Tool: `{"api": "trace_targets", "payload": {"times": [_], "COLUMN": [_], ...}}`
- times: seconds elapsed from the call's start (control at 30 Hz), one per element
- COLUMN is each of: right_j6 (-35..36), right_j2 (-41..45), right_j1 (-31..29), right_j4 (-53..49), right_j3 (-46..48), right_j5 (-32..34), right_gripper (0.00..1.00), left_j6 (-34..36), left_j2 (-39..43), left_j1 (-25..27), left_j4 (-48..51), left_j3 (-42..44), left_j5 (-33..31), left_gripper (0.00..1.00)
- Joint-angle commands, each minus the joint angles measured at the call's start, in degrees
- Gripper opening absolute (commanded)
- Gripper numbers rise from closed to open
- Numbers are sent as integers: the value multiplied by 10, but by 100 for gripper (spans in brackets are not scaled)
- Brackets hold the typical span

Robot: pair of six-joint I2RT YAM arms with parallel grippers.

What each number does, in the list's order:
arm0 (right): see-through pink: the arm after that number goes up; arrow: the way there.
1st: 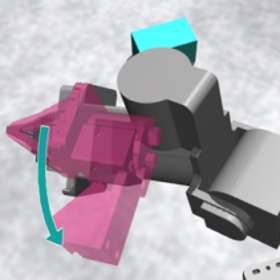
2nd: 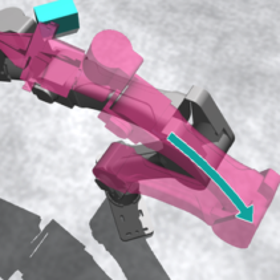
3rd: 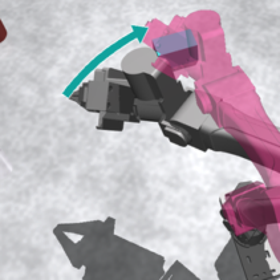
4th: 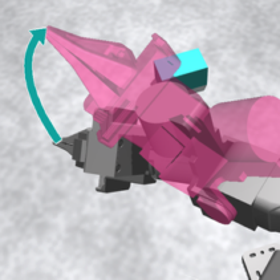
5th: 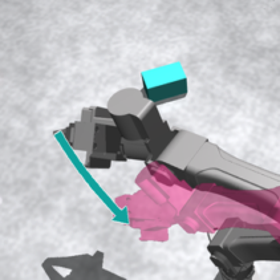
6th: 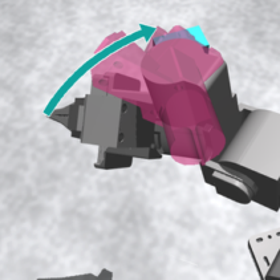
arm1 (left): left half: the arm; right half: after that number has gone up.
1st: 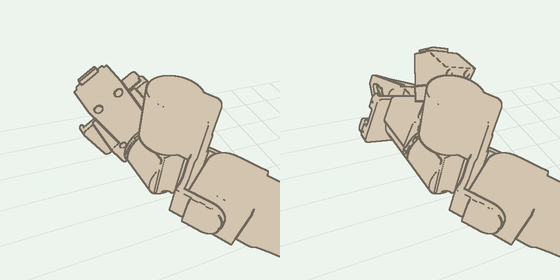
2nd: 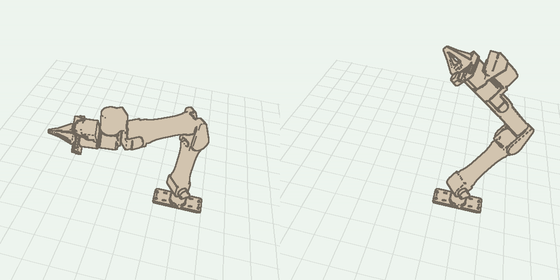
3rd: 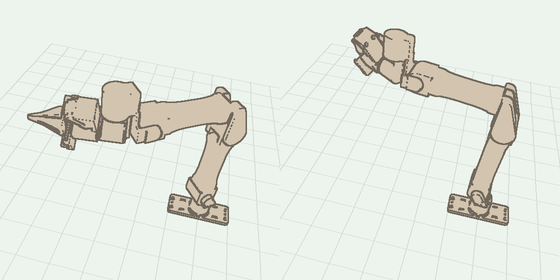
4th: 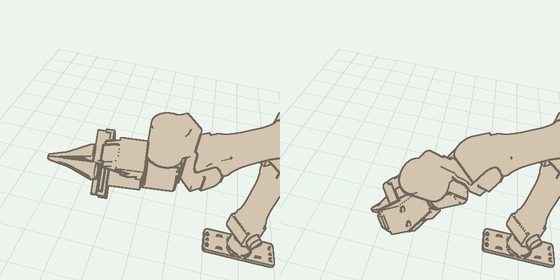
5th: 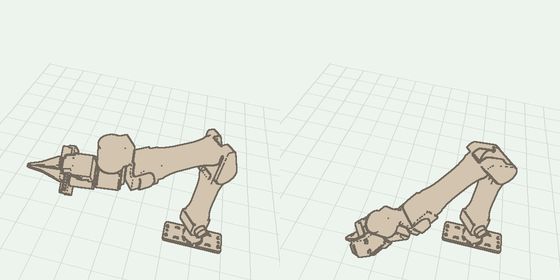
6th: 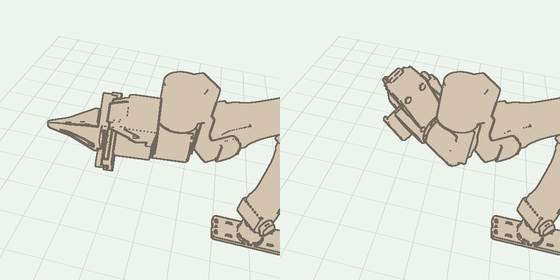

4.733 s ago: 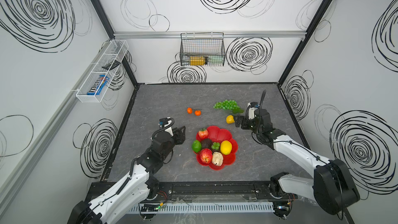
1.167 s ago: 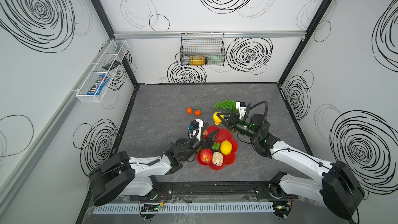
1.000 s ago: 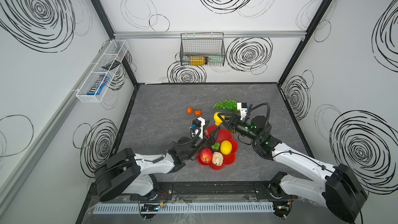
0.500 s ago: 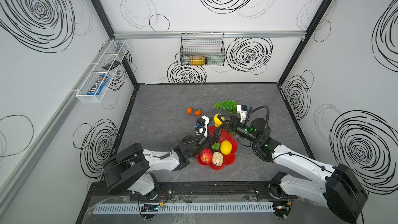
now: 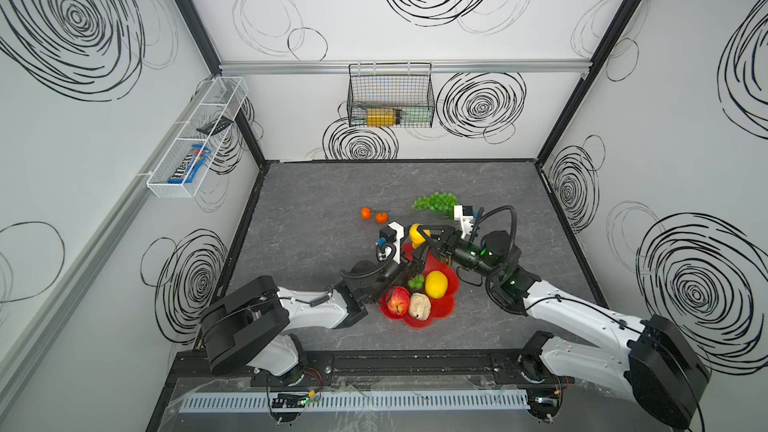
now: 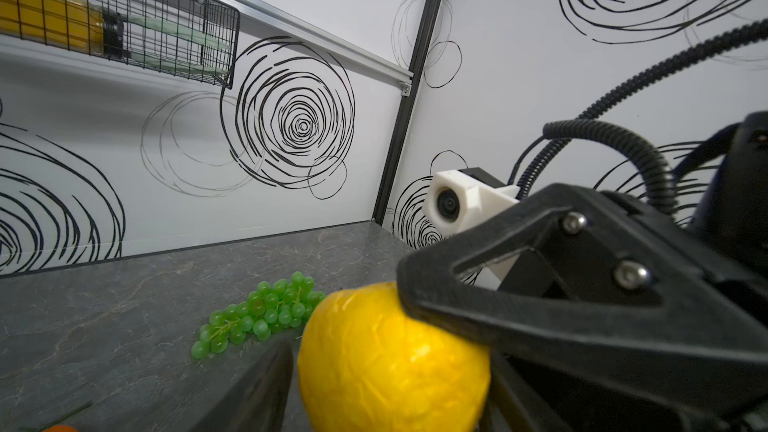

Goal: Place and organize the fake fruits in the fruit bowl
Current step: 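Grasp the pear with the left gripper while the right gripper releases it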

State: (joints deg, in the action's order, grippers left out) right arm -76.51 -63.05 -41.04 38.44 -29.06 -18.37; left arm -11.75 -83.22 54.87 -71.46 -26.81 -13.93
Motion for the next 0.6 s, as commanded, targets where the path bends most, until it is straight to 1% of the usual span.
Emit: {"api": "trace_targets", "payload": {"times": [0.0, 0.03, 0.1, 0.2, 0.23, 0.33, 0.37, 0.43, 0.5, 0.57], "right_j6": [-5, -5, -4, 4, 10, 52, 75, 116, 150, 194], "right_j2": [1, 1, 2, 4, 7, 22, 32, 57, 88, 133], "right_j1": [-7, -7, -7, -7, -7, 0, 6, 23, 59, 110], "right_j4": [23, 21, 21, 12, 5, -47, -69, -125, -165, -209], "right_j3": [8, 8, 10, 10, 9, 0, -2, -1, 12, 28], "right_j5": [-6, -5, -4, -1, 1, 15, 24, 47, 62, 69], "right_gripper": [58, 58, 58, 62, 66, 82, 87, 92, 93, 93], "left_j6": [9, 11, 13, 14, 15, 16, 15, 13, 4, -7], "left_j2": [2, 3, 5, 9, 12, 25, 33, 50, 71, 94], "left_j1": [-8, -8, -8, -8, -8, -9, -9, -9, -9, -10], "left_j4": [-45, -41, -34, -32, -29, -5, 13, 58, 128, 232], "left_j3": [-17, -18, -17, -11, -8, -2, -2, -3, -8, -27], "left_j5": [-13, -12, -12, -17, -18, -18, -18, -18, -17, -8], "left_gripper": [62, 59, 55, 54, 54, 55, 54, 55, 55, 55]}}
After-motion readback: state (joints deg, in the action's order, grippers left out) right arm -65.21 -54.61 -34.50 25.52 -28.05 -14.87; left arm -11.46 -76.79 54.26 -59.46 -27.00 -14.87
